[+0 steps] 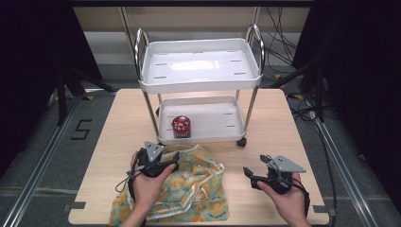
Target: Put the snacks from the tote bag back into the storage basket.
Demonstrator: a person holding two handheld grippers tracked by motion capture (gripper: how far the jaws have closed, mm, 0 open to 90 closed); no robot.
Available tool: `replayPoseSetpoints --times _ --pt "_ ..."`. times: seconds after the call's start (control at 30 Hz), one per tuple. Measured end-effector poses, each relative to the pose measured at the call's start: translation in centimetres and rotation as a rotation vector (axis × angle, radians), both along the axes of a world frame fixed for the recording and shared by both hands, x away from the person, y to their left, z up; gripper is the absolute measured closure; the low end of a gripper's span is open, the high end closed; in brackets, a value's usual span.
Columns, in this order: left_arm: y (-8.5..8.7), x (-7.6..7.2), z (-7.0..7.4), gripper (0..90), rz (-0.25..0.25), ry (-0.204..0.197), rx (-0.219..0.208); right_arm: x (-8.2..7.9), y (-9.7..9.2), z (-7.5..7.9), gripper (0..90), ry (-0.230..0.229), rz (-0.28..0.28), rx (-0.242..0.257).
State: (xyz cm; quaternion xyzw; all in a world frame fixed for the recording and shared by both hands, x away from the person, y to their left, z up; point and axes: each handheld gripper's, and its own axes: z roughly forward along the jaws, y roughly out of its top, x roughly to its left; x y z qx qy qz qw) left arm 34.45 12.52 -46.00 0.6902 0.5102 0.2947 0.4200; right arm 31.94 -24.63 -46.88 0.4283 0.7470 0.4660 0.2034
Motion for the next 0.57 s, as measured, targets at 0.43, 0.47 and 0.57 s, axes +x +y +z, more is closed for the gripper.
replayPoseSetpoints --times 0.43,0.47,0.57 --pt "2.2 -2.5 -0.2 18.3 0.020 -0.069 -0.011 0.2 -0.4 0.1 22.2 -0.048 0.023 -0.052" --pt "2.3 -2.6 -0.1 18.3 0.023 -0.073 -0.015 0.4 -0.4 0.1 22.2 -0.050 0.025 -0.041" --pt "2.2 -2.6 0.0 18.3 0.022 -0.076 -0.017 0.5 -0.6 0.0 22.2 -0.057 0.024 -0.046"
